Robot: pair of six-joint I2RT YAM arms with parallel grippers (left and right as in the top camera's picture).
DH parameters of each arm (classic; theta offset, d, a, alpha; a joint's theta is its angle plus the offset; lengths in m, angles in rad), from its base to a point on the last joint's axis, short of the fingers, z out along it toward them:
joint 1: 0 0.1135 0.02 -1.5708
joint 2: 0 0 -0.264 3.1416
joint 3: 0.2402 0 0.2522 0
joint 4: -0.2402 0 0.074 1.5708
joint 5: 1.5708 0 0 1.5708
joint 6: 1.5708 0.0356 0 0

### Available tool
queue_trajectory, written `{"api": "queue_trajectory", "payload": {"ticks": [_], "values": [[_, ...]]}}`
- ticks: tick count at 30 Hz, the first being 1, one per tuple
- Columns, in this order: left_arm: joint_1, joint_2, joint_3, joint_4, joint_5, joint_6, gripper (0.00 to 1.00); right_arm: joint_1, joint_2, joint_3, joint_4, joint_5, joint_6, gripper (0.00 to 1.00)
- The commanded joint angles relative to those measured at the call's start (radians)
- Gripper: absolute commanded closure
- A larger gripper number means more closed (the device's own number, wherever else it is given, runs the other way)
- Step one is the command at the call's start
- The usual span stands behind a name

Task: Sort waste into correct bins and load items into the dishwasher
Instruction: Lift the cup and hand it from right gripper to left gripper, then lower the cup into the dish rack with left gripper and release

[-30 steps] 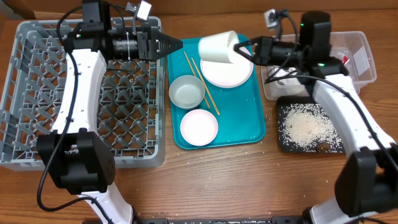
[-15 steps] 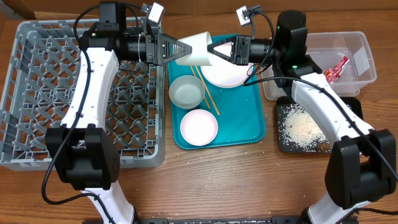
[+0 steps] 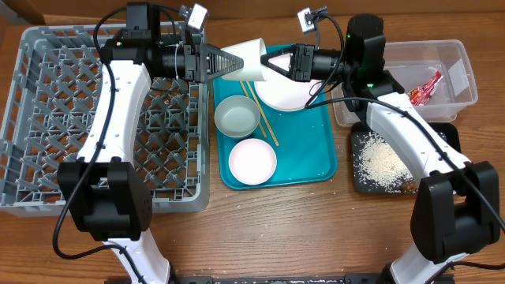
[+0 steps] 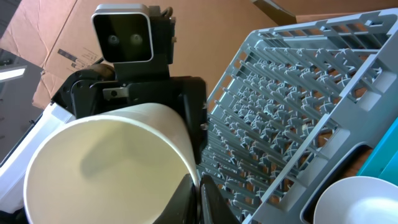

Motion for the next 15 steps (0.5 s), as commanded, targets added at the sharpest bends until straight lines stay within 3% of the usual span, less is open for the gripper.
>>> {"api": "queue_trajectory", "payload": {"ticks": [1,3,5,7,8,10,12,15], "values": [[-0.017,0.01,0.01,-0.001,0.025,0.014,0.47,0.007,0.015,0.013,0.012,0.026,0.004,0.96],[-0.018,0.01,0.01,-0.001,0.025,0.014,0.54,0.007,0.014,0.013,0.013,0.028,0.004,0.96],[-0.018,0.01,0.01,-0.001,0.021,0.014,0.55,0.007,0.014,0.013,0.013,0.034,0.004,0.94],[-0.018,0.01,0.01,0.001,0.013,0.014,0.55,0.007,0.014,0.013,0.013,0.034,0.004,0.84],[-0.015,0.01,0.01,0.006,0.005,0.014,0.55,0.007,0.014,0.013,0.013,0.034,0.003,0.76],[0.006,0.008,0.01,0.03,-0.038,0.006,0.59,0.0,0.014,0.013,-0.007,0.034,-0.026,0.48],[0.036,0.004,0.014,0.033,-0.142,-0.029,0.61,-0.01,0.014,0.013,-0.045,0.034,-0.056,0.32],[0.086,-0.008,0.023,0.016,-0.34,-0.095,0.63,-0.032,0.014,0.013,-0.133,0.042,-0.112,0.19]]}}
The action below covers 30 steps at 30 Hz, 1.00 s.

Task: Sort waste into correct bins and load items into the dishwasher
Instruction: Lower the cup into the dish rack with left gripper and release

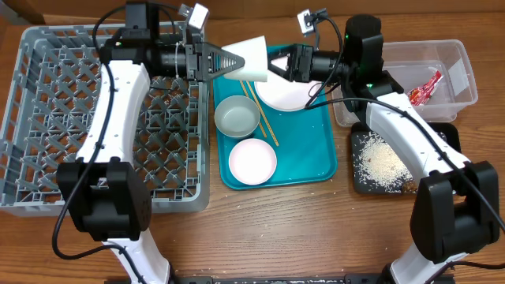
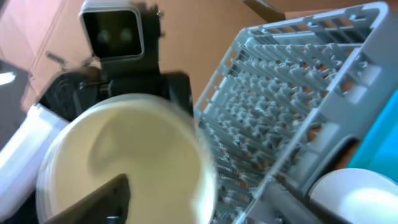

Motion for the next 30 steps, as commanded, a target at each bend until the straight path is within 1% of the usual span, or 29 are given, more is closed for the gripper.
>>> {"api": "queue_trajectory", "payload": {"ticks": [1,3,4,6,9,11,13,17,22,26,30], "values": [[0.08,-0.016,0.026,-0.023,-0.289,-0.079,0.64,-0.033,0.013,0.012,-0.087,0.023,-0.094,0.16],[0.107,-0.033,0.037,-0.052,-0.407,-0.082,0.64,-0.045,0.013,0.012,-0.158,0.049,-0.129,0.12],[0.126,-0.058,0.057,-0.093,-0.546,-0.083,0.64,-0.056,0.013,0.012,-0.256,0.101,-0.171,0.09],[0.132,-0.084,0.081,-0.14,-0.703,-0.101,0.65,-0.065,0.013,0.012,-0.36,0.177,-0.22,0.05],[0.125,-0.13,0.126,-0.23,-0.953,-0.116,0.64,-0.073,0.013,0.012,-0.482,0.292,-0.267,0.02],[0.115,-0.158,0.145,-0.278,-1.06,-0.137,0.65,-0.073,0.013,0.012,-0.539,0.347,-0.292,0.0],[0.098,-0.193,0.156,-0.342,-1.124,-0.175,0.65,-0.072,0.013,0.012,-0.584,0.395,-0.311,0.0],[0.069,-0.241,0.156,-0.454,-1.196,-0.236,0.66,-0.072,0.013,0.012,-0.635,0.455,-0.313,0.0],[0.034,-0.25,0.154,-0.601,-1.326,-0.285,0.69,-0.072,0.013,0.012,-0.66,0.46,-0.313,0.0],[0.016,-0.246,0.152,-0.697,-1.41,-0.31,0.68,-0.072,0.013,0.012,-0.667,0.469,-0.313,0.0],[0.013,-0.246,0.126,-0.748,-1.422,-0.319,0.67,-0.072,0.013,0.012,-0.667,0.47,-0.313,0.0]]}}
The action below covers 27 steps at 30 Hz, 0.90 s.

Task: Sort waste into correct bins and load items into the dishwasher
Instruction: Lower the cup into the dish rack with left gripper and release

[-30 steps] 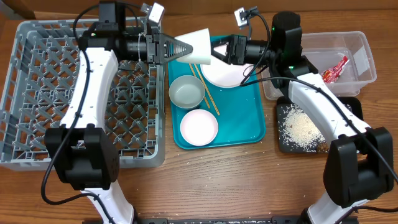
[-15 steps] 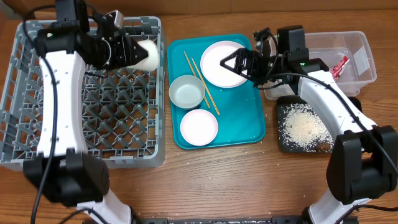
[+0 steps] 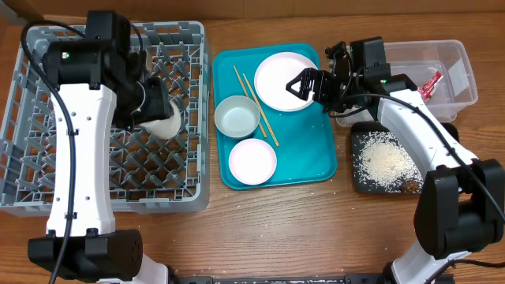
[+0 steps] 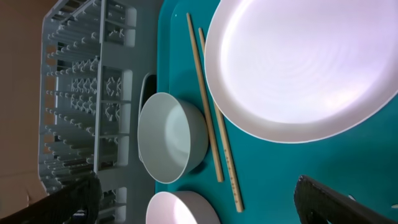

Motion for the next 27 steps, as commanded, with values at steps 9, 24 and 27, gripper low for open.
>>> {"api": "queue_trajectory", "payload": {"ticks": [9,24,27], "values": [[-0.031,0.002,-0.212,0.066,-0.04,-0.082,0.68,0.0,0.002,0.009,-0.031,0.068,-0.01,0.0],[-0.085,0.008,-0.504,0.304,-0.133,-0.121,0.63,0.0,0.002,0.009,-0.053,0.092,-0.01,0.0],[-0.085,0.008,-0.542,0.377,-0.138,-0.121,0.54,0.0,0.002,0.009,-0.059,0.093,-0.01,0.0]]}}
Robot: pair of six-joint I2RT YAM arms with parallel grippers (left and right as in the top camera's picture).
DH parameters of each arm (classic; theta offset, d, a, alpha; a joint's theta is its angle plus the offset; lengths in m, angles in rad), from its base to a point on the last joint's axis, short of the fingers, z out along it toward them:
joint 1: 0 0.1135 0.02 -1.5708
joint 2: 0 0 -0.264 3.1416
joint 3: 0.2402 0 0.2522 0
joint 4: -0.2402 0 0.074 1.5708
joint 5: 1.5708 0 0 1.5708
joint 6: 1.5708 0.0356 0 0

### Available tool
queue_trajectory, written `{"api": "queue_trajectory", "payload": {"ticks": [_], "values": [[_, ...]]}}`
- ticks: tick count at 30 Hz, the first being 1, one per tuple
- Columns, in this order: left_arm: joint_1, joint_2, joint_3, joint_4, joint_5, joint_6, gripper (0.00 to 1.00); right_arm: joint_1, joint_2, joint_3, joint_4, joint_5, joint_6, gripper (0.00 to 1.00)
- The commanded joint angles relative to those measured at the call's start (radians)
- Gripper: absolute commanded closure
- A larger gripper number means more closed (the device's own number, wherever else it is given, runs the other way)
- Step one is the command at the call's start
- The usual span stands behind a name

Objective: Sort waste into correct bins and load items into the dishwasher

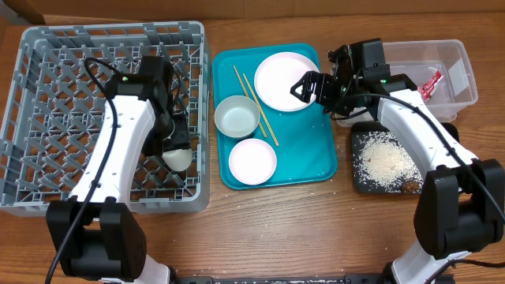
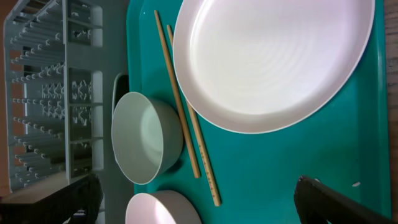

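Note:
My left gripper (image 1: 175, 140) reaches down over the grey dish rack (image 1: 47, 95), shut on a white cup (image 1: 178, 158) near the rack's right side. To the right, on the teal tray (image 1: 312, 154), lie a white plate (image 1: 286, 80), a grey-green bowl (image 1: 237, 117), a pinkish bowl (image 1: 252, 160) and two chopsticks (image 1: 260, 110). My right gripper (image 1: 312, 85) hovers open over the plate's right edge. Below the right gripper (image 2: 208, 202) are the plate (image 2: 273, 56), grey-green bowl (image 2: 146, 137), chopsticks (image 2: 186, 118) and pinkish bowl (image 2: 161, 208).
A clear plastic bin (image 1: 454, 59) holding a red wrapper (image 1: 426, 87) stands at the far right. In front of it lies a black tray (image 1: 361, 177) scattered with pale crumbs. The rack's edge (image 2: 50, 74) borders the teal tray (image 2: 280, 168) on the left.
My left gripper has moved with the white cup from the rack's upper middle toward its right front part. The right gripper stays open over the plate, shifted only slightly.
Both grippers met on the white cup above the tray's far left corner. Then the right gripper was open and the left one held the cup alone. Later the left held it over the rack while the right hung open over the plate. Now the cup sits low in the rack's right part.

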Motion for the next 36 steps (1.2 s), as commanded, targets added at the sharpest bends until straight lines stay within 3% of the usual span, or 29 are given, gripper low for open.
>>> {"api": "queue_trajectory", "payload": {"ticks": [1,2,4,7,17,24,36], "values": [[0.0,0.005,-0.042,0.072,-0.028,-0.021,0.45,0.0,0.002,0.009,-0.002,0.008,-0.007,0.0],[0.0,0.005,-0.05,0.089,-0.024,-0.021,0.32,0.0,0.002,0.009,-0.003,0.008,-0.007,0.0],[0.0,0.005,-0.061,0.109,-0.004,-0.021,0.16,0.0,0.002,0.009,-0.01,0.008,-0.007,0.0],[0.0,0.005,-0.056,0.112,0.01,-0.021,0.04,0.0,0.002,0.009,-0.018,0.008,-0.007,0.0],[0.0,0.003,0.199,0.068,0.101,-0.009,0.05,0.0,-0.011,0.01,-0.013,-0.031,-0.007,0.0],[0.0,0.003,0.309,0.312,0.296,-0.026,0.03,0.0,-0.164,0.011,-0.108,-0.011,-0.006,0.0],[-0.084,0.006,0.308,0.555,0.303,-0.048,0.04,0.0,-0.536,0.011,-0.285,0.116,0.031,0.0]]}}
